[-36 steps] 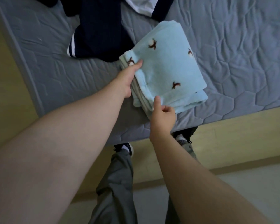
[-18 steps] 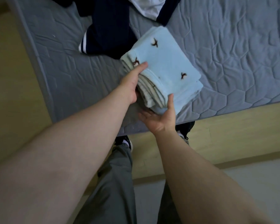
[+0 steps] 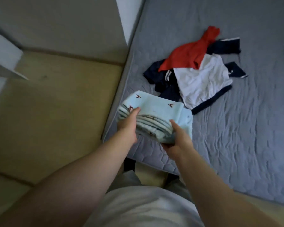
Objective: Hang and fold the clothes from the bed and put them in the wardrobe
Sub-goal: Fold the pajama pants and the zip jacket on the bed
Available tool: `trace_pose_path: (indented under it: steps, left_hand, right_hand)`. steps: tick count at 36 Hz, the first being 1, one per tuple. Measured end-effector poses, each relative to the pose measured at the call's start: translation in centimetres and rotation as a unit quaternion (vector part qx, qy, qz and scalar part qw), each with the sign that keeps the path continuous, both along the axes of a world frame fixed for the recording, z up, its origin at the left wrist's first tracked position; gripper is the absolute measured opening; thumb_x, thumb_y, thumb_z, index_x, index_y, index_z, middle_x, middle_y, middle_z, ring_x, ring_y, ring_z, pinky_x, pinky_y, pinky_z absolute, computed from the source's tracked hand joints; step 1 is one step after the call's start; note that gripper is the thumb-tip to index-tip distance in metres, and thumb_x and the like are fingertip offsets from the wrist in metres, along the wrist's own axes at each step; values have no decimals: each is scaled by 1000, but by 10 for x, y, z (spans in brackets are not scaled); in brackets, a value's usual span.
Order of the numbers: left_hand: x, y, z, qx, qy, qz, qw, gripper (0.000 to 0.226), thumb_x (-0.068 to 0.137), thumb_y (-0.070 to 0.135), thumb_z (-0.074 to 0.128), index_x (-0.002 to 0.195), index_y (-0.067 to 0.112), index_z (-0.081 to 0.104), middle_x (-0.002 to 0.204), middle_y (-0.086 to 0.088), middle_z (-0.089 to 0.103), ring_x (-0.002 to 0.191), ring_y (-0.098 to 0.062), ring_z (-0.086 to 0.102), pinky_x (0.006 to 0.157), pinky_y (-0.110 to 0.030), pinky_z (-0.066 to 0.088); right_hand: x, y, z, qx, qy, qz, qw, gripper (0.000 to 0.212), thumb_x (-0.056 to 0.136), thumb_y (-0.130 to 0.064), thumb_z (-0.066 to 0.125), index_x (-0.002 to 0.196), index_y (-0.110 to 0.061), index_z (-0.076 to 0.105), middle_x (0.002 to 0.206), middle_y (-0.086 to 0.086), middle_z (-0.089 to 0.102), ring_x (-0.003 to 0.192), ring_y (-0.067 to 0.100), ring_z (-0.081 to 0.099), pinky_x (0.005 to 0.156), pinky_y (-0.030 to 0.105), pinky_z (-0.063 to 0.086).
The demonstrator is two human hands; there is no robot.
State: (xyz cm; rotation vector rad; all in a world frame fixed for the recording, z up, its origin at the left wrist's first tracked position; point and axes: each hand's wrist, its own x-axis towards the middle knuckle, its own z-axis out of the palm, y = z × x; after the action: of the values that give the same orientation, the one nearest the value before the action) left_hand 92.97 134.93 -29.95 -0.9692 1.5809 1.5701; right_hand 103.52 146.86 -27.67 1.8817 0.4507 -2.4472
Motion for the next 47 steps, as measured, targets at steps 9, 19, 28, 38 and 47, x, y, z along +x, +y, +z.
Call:
trace_pose_path:
  steps: [9, 19, 28, 38, 47]
  left_hand:
    - [-21, -123, 109, 77, 131, 269, 951, 57, 67, 37, 89, 116, 15, 70, 107, -11, 75, 92, -37, 73, 86, -58, 57]
    - [-63, -326, 226, -87, 412, 309, 853, 64, 58, 21, 93, 115, 11, 65, 103, -4, 76, 88, -22, 75, 80, -45, 62]
    - [-139, -505, 305, -206, 507, 236, 803, 63, 50, 31, 96, 107, 27, 67, 96, 17, 75, 89, -5, 72, 80, -29, 57]
    - [-233, -617, 382, -181, 578, 211, 767, 50, 71, 13, 89, 116, 20, 67, 101, 9, 76, 91, -5, 72, 72, -15, 56]
    - [-353, -714, 433, -178, 619, 211, 735, 49, 76, 20, 86, 121, 21, 66, 110, 2, 75, 101, -16, 72, 84, -31, 59]
  right_hand:
    - [-65, -95, 92, 70, 110, 227, 965, 50, 79, -30, 84, 121, -12, 65, 107, 12, 75, 93, 29, 73, 73, 39, 62]
    - [-143, -273, 143, 62, 171, 556, 811, 45, 74, -43, 86, 104, -16, 67, 113, 11, 66, 102, 29, 64, 89, 41, 55]
    - [-284, -441, 191, 233, 274, 578, 733, 79, 74, -5, 67, 146, -18, 39, 120, 5, 50, 109, 27, 53, 85, 42, 51]
    - [-444, -565, 269, 249, 436, 552, 666, 79, 49, -6, 52, 125, -22, 60, 108, 5, 68, 98, 22, 60, 80, 37, 48]
    - [-605, -638, 333, 190, 563, 577, 560, 59, 59, -12, 56, 117, -23, 63, 110, -5, 71, 106, 20, 60, 87, 39, 42]
